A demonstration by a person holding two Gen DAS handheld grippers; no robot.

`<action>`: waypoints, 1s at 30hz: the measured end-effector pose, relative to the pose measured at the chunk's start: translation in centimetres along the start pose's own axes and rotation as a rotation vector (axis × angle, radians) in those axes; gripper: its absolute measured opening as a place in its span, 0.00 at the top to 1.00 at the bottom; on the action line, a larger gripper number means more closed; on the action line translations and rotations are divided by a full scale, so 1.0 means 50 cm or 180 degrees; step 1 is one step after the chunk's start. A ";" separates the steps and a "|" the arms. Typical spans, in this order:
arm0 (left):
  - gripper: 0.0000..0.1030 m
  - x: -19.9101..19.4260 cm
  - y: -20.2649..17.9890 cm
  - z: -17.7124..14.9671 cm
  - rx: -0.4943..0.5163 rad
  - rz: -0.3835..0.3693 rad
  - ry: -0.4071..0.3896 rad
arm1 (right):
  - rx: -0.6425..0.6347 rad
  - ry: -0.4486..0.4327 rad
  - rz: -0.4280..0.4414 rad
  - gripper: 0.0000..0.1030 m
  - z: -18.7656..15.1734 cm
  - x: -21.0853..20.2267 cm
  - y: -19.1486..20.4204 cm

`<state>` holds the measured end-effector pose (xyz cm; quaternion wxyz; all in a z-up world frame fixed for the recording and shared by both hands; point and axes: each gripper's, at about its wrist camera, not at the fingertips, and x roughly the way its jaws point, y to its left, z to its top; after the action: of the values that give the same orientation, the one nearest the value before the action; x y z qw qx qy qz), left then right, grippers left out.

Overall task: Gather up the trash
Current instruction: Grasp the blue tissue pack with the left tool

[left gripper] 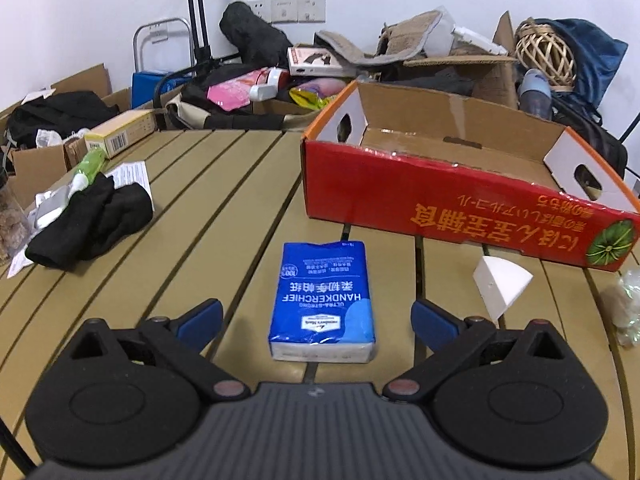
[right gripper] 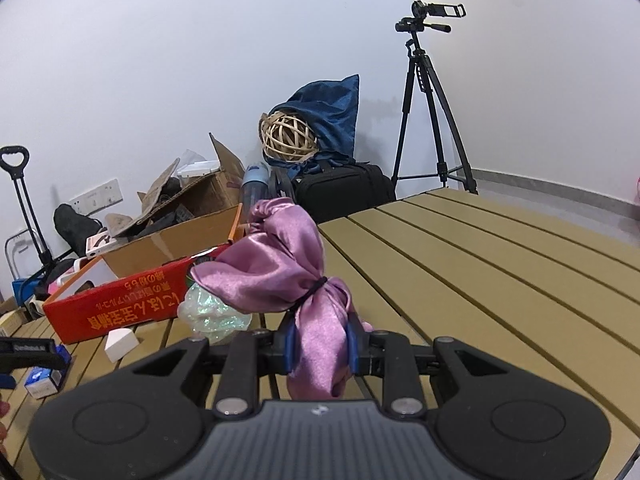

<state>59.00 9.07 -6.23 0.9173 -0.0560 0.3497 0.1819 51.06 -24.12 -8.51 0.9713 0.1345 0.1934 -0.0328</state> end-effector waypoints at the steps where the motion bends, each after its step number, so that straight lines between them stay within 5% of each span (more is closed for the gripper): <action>1: 0.06 0.004 -0.002 0.000 -0.0006 -0.0014 0.0009 | 0.0017 0.0000 0.0004 0.77 0.000 0.001 -0.001; 8: 0.49 0.016 0.006 0.005 -0.0088 -0.0103 0.0060 | 0.0039 0.0012 0.0015 0.77 0.000 0.006 -0.002; 30: 0.49 -0.099 0.066 -0.026 -0.0094 -0.0122 -0.0247 | -0.0012 0.0009 0.0238 0.77 0.000 -0.021 0.011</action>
<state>53.57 10.40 -3.84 0.9326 -0.0691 0.3100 0.1714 50.16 -23.57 -7.99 0.9718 0.1399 0.1896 0.0041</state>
